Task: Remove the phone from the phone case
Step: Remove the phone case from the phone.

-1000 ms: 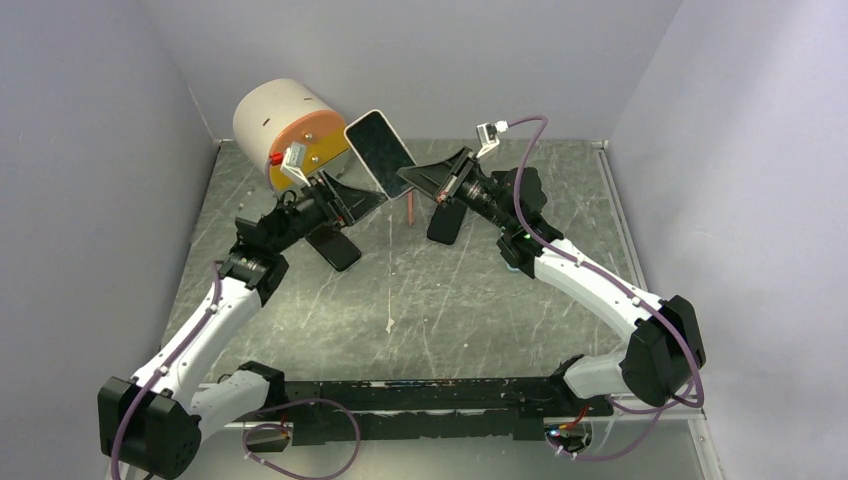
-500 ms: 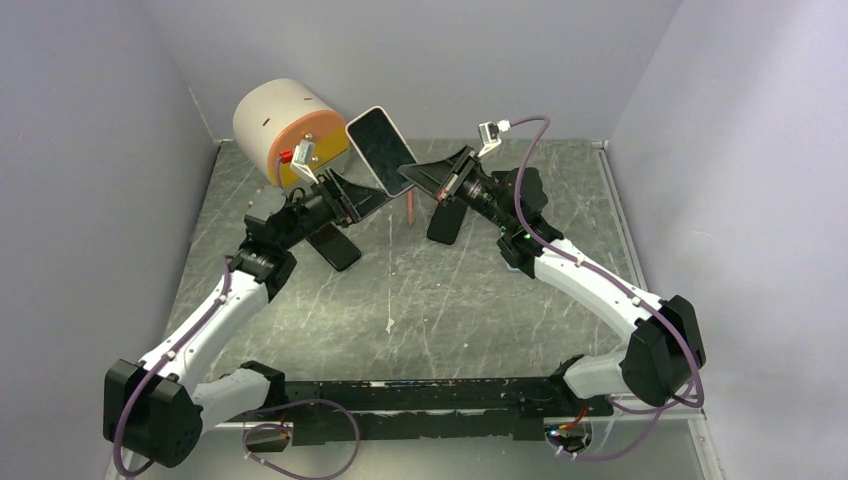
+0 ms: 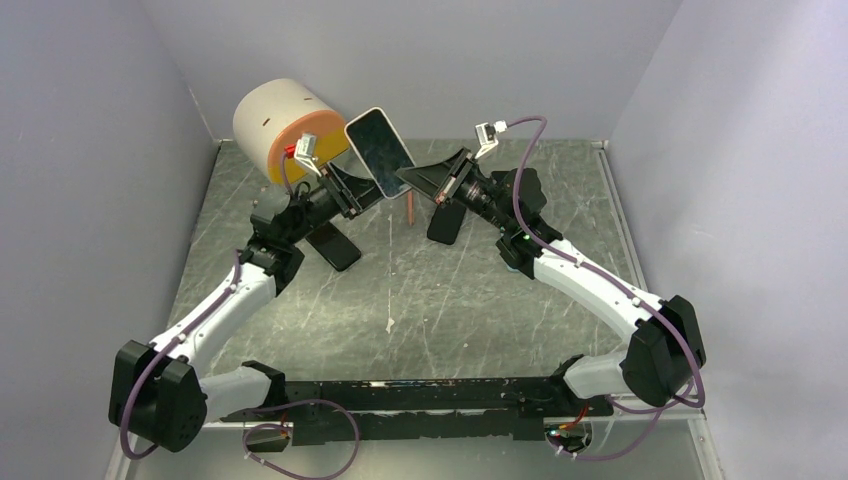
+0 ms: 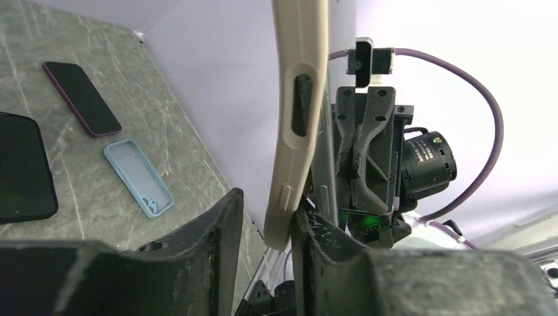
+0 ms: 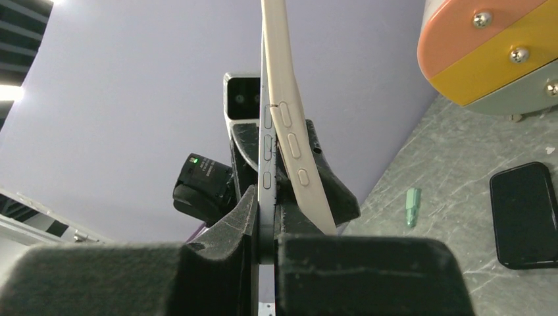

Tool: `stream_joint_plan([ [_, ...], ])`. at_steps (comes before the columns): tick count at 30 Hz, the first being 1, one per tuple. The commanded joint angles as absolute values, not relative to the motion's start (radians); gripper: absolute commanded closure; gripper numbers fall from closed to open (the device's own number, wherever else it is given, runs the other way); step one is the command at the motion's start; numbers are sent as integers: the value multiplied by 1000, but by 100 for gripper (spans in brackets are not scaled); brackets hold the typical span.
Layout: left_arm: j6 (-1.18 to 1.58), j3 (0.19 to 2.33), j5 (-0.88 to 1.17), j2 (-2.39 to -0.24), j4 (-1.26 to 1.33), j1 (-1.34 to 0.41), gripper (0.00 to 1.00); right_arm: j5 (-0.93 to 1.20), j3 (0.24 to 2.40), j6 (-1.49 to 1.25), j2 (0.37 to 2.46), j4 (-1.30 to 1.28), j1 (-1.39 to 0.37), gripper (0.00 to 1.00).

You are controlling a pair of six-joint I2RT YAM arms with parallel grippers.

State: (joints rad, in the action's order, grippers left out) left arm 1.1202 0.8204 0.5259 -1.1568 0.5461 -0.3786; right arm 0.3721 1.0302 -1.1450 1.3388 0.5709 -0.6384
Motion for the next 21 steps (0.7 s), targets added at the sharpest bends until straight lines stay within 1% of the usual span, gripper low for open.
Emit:
stream_joint_plan([
  [1, 1122, 885, 441, -1145, 633, -376, 70, 497, 1043, -1111, 1292, 577, -664, 100],
  [4, 1107, 885, 413, -1138, 614, -374, 85, 496, 1033, -1092, 1283, 553, -665, 100],
  [8, 1046, 894, 347, -1122, 540, -373, 96, 493, 1018, -1062, 1257, 509, -659, 100],
  [9, 1022, 900, 322, -1115, 503, -371, 97, 492, 1014, -1058, 1248, 500, -655, 100],
  [15, 857, 919, 128, -1075, 291, -371, 97, 495, 998, -1033, 1208, 457, -629, 100],
  [21, 682, 926, 3, -1064, 172, -371, 97, 512, 990, -1013, 1174, 412, -595, 100],
])
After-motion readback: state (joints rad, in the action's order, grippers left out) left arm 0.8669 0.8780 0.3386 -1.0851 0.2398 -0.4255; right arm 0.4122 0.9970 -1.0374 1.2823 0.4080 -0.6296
